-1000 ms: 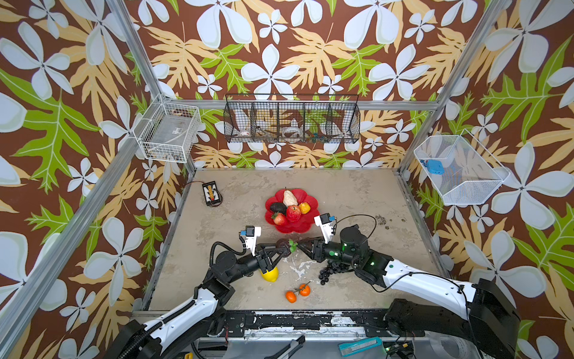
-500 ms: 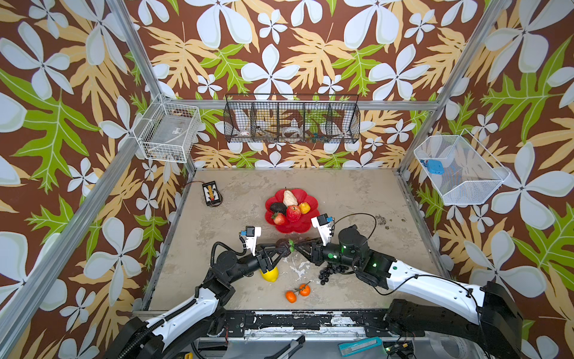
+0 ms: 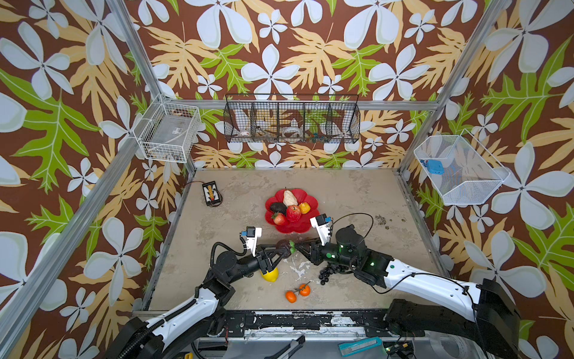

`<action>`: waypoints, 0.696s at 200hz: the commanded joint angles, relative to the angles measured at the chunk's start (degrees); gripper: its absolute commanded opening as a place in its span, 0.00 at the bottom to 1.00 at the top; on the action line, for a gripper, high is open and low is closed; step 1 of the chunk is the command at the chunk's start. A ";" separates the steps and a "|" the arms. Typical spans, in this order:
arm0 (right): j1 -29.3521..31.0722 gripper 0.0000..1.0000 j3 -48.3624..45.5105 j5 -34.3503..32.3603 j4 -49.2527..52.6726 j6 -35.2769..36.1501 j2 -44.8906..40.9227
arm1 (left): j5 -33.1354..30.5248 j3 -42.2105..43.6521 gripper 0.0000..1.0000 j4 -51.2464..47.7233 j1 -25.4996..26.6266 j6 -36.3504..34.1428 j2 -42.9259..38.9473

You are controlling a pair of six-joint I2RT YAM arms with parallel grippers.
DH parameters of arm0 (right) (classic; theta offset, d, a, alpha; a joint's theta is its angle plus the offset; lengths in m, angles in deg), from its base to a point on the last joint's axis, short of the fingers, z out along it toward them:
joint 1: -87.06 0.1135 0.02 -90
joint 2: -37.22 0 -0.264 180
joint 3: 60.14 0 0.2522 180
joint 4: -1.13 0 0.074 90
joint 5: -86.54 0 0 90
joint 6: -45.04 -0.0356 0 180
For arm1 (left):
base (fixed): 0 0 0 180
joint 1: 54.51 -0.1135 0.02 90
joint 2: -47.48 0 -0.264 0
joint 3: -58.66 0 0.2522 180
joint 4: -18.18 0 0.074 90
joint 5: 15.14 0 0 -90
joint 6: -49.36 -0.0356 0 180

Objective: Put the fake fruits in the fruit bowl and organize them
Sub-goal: 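Lift the mangosteen with the left gripper while the right gripper hovers near it, then carry the mangosteen toward the red plate with the right gripper while the left withdraws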

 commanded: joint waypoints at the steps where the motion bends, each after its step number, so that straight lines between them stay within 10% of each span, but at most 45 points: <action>1: 0.07 0.18 0.50 0.94 -1.00 0.45 0.13 | 0.80 -0.15 0.50 3.46 0.07 0.12 0.14; 89: 0.12 0.06 0.99 -0.95 0.68 1.14 0.14 | -0.44 0.20 0.64 3.46 0.09 -0.66 0.83; 139: -0.35 0.05 6.47 -8.91 11.71 7.05 1.38 | -13.87 -0.91 0.84 -11.15 0.07 -4.62 -5.23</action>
